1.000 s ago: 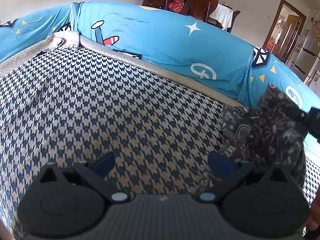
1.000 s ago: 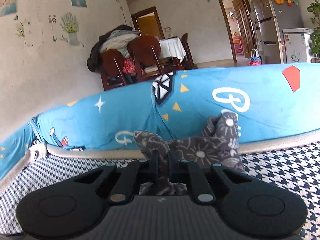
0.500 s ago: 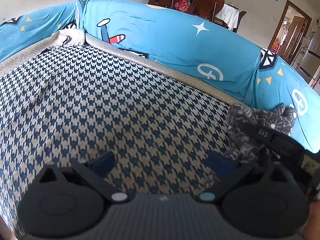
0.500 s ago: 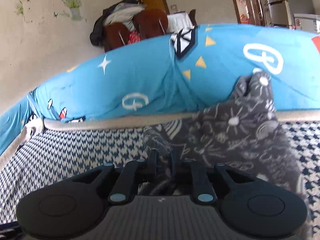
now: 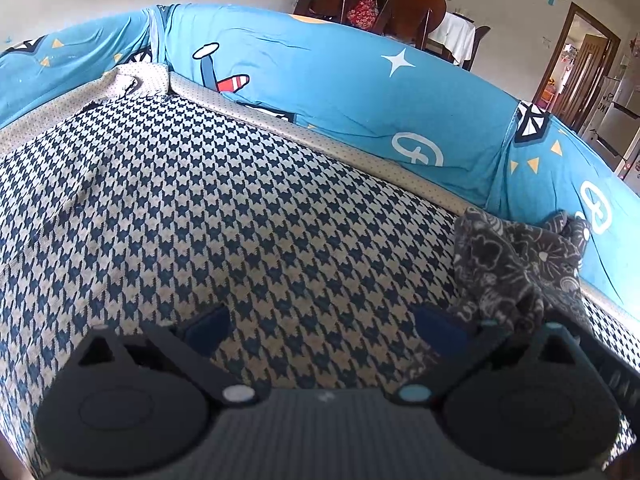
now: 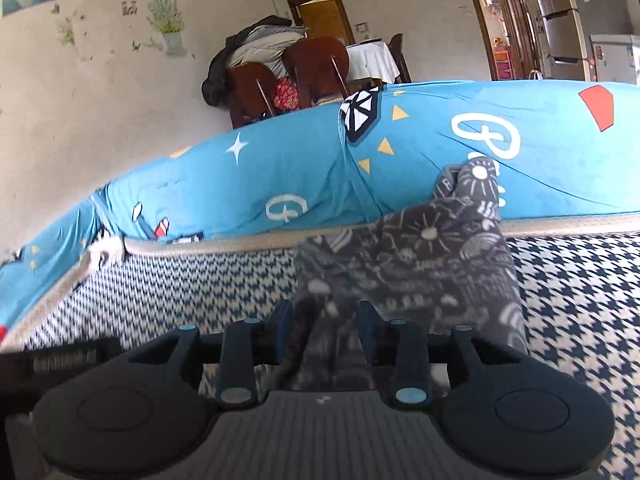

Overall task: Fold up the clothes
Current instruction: 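Press the grey doodle jacket into the corner by the bolster with the right gripper, then drag the jacket out of the corner along the sheet with the right gripper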

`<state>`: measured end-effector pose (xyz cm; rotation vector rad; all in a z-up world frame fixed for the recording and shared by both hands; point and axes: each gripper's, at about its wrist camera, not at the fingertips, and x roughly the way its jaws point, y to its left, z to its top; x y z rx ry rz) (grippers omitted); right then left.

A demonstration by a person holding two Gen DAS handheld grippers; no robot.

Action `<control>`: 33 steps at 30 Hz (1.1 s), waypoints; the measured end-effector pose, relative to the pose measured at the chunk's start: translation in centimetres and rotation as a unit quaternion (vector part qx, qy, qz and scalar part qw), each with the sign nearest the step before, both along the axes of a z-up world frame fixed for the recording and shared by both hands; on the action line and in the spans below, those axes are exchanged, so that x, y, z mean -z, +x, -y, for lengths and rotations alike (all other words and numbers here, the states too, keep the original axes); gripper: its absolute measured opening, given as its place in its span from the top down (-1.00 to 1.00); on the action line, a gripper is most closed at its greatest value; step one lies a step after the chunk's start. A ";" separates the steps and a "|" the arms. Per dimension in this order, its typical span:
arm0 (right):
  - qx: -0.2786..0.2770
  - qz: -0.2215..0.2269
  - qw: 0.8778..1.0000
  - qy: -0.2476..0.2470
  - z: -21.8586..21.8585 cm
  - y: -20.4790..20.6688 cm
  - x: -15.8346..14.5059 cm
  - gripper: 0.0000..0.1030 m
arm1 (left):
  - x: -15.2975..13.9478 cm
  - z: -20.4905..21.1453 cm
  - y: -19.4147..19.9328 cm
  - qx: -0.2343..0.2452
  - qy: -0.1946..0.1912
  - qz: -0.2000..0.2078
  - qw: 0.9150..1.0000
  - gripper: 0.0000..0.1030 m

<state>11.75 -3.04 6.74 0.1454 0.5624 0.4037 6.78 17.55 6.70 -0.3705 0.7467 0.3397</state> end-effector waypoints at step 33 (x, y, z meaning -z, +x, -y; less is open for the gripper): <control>-0.005 -0.001 0.999 -0.047 -4.8 -1.4 5.8 0.82 | -0.2 0.4 0.0 0.001 0.012 0.006 1.000 -1.00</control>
